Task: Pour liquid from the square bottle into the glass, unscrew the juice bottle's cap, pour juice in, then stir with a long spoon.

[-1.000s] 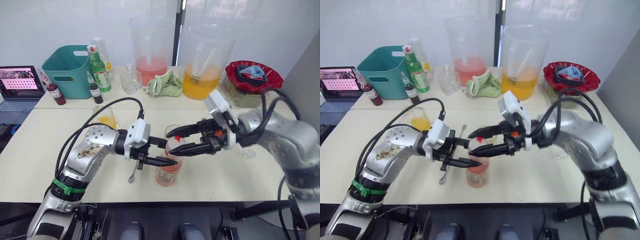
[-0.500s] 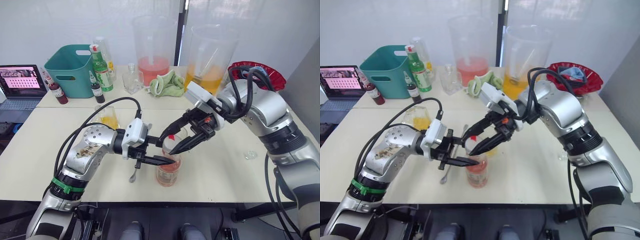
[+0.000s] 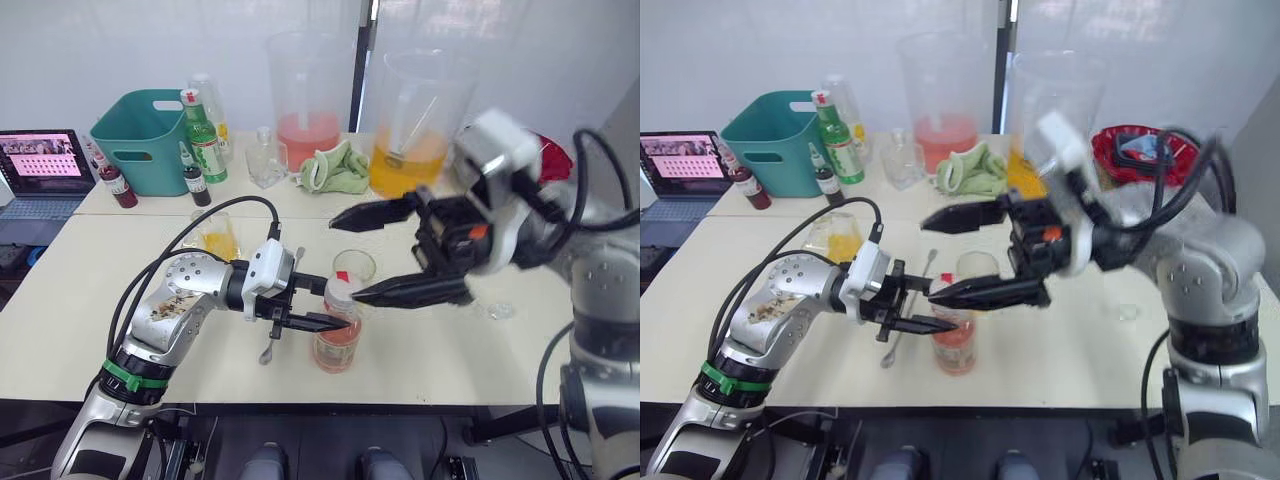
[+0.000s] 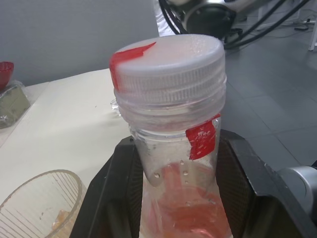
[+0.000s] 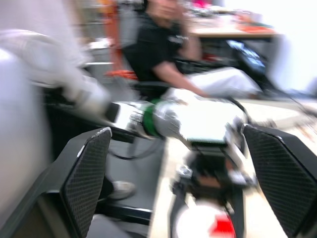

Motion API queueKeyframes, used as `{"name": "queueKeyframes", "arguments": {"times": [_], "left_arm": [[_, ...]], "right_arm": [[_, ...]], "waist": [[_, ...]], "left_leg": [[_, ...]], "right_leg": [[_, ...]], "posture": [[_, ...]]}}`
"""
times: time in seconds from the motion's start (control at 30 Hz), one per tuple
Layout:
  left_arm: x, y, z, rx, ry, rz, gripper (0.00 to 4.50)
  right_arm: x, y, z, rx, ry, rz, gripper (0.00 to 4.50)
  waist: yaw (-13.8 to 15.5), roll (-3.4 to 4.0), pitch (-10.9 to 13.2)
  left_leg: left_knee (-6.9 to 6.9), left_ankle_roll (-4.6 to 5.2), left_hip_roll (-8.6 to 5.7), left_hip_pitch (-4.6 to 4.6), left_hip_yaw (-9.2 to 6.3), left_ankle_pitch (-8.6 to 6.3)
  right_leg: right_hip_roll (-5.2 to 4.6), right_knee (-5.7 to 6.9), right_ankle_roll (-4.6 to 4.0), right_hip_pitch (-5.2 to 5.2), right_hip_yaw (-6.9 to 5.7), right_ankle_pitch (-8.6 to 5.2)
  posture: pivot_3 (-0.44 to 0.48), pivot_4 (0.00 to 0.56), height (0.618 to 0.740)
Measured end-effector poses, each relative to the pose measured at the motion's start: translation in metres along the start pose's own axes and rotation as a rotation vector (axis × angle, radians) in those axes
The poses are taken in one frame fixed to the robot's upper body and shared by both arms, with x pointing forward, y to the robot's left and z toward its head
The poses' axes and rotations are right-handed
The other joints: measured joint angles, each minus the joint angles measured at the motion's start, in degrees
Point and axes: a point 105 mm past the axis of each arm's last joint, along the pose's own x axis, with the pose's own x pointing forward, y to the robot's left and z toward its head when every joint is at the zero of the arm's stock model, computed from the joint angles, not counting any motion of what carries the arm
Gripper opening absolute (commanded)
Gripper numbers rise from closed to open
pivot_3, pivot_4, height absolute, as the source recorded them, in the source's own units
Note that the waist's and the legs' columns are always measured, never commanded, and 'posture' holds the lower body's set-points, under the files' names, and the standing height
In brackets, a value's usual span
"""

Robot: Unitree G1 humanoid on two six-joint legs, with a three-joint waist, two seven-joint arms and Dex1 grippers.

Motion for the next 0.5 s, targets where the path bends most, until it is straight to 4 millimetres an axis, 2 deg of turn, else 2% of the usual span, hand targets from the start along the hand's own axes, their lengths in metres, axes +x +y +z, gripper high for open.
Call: {"name": "queueKeyframes", "arguments": {"times": [0.03,0.1,0.23,0.47,0.5], "left_arm": [[0.0,0.0,0.0,-0.002,0.001,0.003,1.95],[0.0,0.0,0.0,-0.004,0.001,0.008,1.95],[-0.001,-0.002,0.0,-0.005,-0.001,0.019,1.95],[0.0,-0.002,0.0,-0.002,-0.004,0.021,1.95],[0.0,-0.002,0.0,-0.002,-0.004,0.021,1.95]], "right_arm": [[0.001,-0.002,-0.011,0.022,0.01,-0.066,4.48],[0.0,-0.003,-0.018,0.055,-0.011,-0.174,4.48],[0.0,0.002,-0.011,0.037,-0.048,-0.283,4.48],[0.007,0.004,-0.015,0.083,-0.046,-0.331,4.48],[0.007,0.004,-0.016,0.088,-0.046,-0.339,4.24]], "waist": [[-0.08,0.0,0.0],[-0.2,0.0,0.0],[-0.26,0.0,0.0],[-0.19,0.0,0.0],[-0.21,0.0,0.0]], "left_leg": [[0.01,0.0,0.0,-0.01,0.04,0.0],[0.01,0.0,0.0,-0.01,0.05,0.0],[0.0,0.0,0.03,0.04,0.03,0.0],[0.01,0.0,0.01,0.02,0.04,0.0],[0.01,0.0,0.02,0.02,0.03,0.0]], "right_leg": [[0.0,0.0,0.0,-0.03,0.04,0.0],[0.0,0.01,0.0,-0.04,0.06,0.0],[0.03,-0.01,0.0,0.01,0.05,0.0],[0.02,-0.06,0.0,0.03,0.05,0.0],[0.03,-0.05,0.0,0.03,0.04,0.0]], "posture": [[0.0,0.15,0.74],[0.0,0.15,0.74],[0.0,0.15,0.74],[0.0,0.15,0.74],[0.0,0.15,0.74]]}}
